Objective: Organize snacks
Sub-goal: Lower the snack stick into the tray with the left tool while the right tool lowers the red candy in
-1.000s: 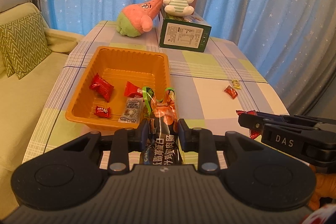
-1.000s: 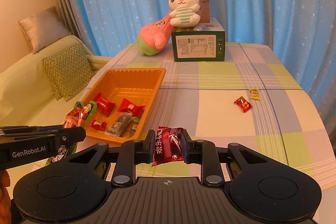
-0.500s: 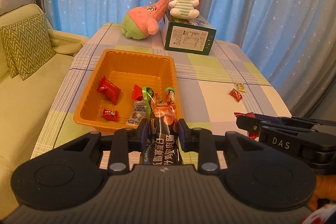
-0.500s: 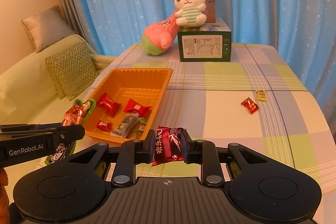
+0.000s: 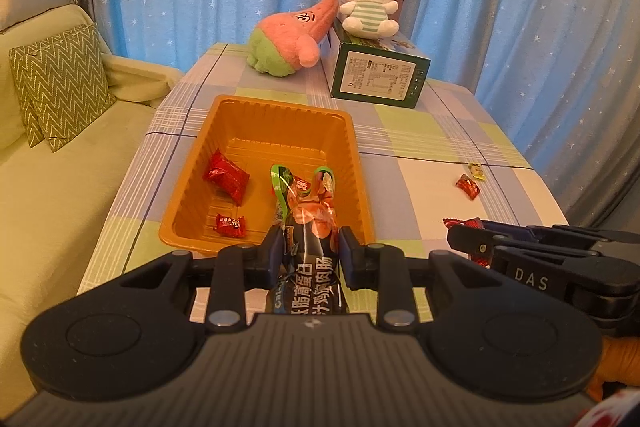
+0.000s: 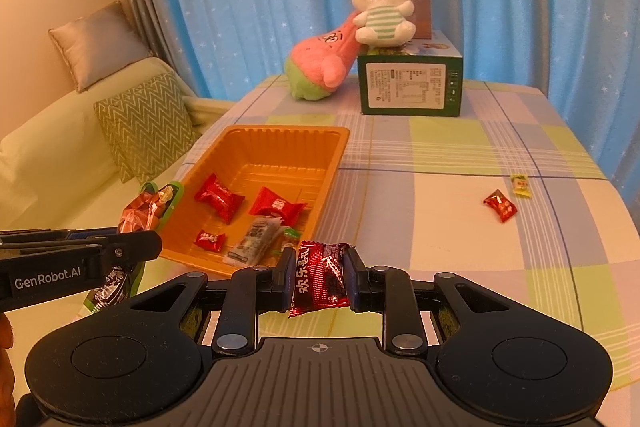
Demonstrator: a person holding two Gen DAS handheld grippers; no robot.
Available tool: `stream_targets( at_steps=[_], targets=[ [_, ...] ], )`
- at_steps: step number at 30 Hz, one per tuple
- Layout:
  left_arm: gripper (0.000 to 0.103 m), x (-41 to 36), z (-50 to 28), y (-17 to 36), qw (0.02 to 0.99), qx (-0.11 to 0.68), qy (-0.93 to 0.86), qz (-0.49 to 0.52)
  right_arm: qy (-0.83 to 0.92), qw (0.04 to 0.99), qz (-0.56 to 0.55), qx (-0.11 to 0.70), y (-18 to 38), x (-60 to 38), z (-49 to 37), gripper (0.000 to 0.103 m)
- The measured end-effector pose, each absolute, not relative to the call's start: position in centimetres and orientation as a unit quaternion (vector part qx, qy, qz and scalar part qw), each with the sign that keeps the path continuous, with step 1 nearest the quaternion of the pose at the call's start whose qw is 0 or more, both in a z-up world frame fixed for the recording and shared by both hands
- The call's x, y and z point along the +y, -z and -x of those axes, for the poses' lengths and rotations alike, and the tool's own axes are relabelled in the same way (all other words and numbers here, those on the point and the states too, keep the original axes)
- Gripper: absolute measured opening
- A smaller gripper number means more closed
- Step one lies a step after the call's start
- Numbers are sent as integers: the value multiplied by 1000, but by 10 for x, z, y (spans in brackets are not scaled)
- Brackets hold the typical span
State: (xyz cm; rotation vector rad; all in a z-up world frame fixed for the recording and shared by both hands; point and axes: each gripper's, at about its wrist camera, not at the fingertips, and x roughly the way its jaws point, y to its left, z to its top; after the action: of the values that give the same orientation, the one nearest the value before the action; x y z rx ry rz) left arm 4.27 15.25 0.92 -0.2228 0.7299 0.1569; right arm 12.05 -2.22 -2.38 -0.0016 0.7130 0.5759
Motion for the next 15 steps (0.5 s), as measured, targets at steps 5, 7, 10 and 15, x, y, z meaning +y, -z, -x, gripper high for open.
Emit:
stream_targets(
  at_steps=[5,7,10,15],
  targets=[
    [26,160,-49,-5,923,360,-80,109,-282,894,3,349,29,-13,-128,26],
    [26,163,-52,-3,923,361,-82,108,-284,892,4,351,31,-9,-132,26],
    [26,167,-57,0,922,363,-83,108,-287,890,4,354,35,-3,-137,26],
    [26,174,-67,5,920,369,-85,104,-291,887,5,357,39,5,-147,26]
  ],
)
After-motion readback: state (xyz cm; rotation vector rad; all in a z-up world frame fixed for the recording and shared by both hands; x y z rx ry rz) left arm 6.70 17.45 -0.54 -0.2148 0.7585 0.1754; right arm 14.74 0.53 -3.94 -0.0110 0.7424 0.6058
